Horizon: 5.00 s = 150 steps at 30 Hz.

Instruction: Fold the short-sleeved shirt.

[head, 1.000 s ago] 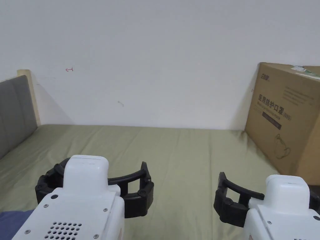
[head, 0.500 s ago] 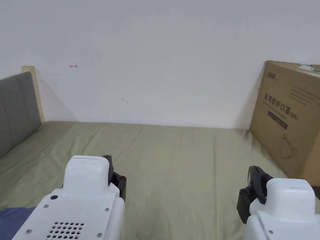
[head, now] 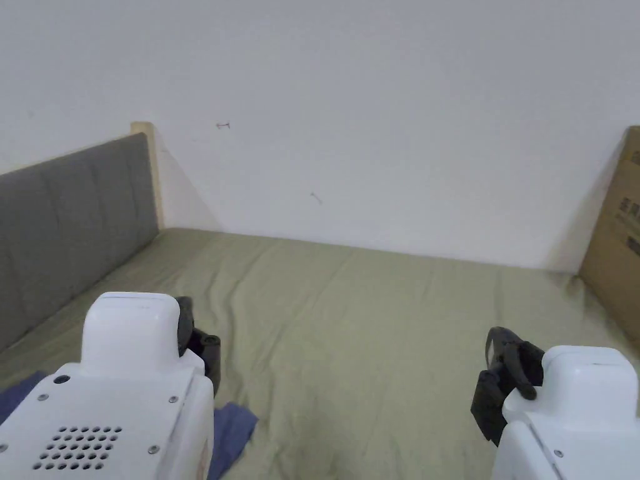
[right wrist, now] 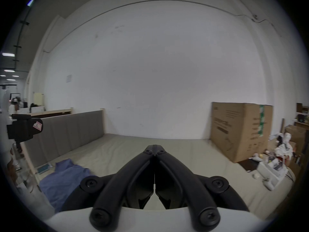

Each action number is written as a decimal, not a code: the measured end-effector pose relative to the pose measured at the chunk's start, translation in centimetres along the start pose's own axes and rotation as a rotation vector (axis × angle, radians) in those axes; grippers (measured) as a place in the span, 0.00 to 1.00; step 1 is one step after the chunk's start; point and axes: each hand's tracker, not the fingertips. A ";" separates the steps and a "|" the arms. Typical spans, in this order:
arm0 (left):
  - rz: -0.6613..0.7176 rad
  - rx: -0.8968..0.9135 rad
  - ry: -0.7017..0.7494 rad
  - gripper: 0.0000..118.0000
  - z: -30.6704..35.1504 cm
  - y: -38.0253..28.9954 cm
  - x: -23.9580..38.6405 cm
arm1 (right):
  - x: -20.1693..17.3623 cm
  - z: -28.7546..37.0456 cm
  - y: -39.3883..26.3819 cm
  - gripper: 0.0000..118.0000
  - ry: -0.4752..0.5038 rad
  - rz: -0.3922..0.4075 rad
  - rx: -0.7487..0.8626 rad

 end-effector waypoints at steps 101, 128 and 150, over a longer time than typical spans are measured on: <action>-0.201 -1.079 -0.864 0.05 -11.2 -25.3 31.9 | 18.4 2.3 -7.0 0.02 -0.364 -0.336 -0.375; 0.172 -0.985 -0.380 0.02 -17.4 -20.6 4.8 | 10.8 -3.6 -10.6 0.02 -0.134 -0.284 -0.529; -0.103 -1.094 -0.264 0.22 -31.6 -24.5 15.2 | 14.6 -5.4 -16.4 0.02 -0.233 -0.306 -0.707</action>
